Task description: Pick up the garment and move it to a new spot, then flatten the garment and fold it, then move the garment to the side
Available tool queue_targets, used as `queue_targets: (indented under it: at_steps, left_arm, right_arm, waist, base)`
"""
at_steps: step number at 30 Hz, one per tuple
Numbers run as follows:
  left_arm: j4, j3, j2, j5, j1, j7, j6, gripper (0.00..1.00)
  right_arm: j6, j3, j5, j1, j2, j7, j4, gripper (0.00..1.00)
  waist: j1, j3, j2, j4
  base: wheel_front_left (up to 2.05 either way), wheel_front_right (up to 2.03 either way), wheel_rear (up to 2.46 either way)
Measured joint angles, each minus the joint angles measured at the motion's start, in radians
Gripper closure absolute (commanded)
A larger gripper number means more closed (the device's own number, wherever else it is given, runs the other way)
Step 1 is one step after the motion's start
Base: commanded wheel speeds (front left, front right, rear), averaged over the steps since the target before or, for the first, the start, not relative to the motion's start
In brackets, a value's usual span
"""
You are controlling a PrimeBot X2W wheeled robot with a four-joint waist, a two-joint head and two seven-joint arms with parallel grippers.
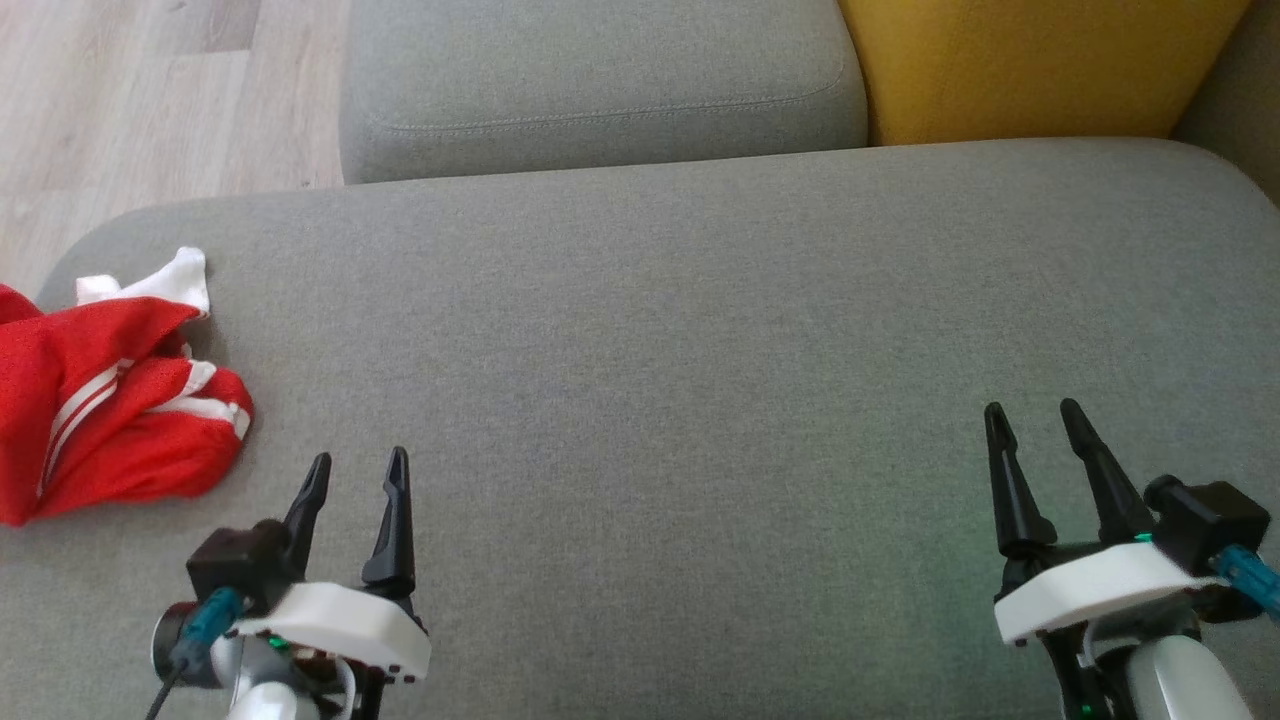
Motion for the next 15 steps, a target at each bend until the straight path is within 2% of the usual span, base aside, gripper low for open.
queue_targets:
  at_steps: [15]
  left_arm:
    - [0.036,-0.017,-0.001,0.121,0.000,-0.046,0.019,0.00]
  right_arm:
    - [0.000,-0.008,-0.128,0.002,0.016,0.000,-0.019,0.00]
  waist:
    - [0.0000,-0.003,0.0000,0.003]
  base:
    - [0.00,0.00,0.00]
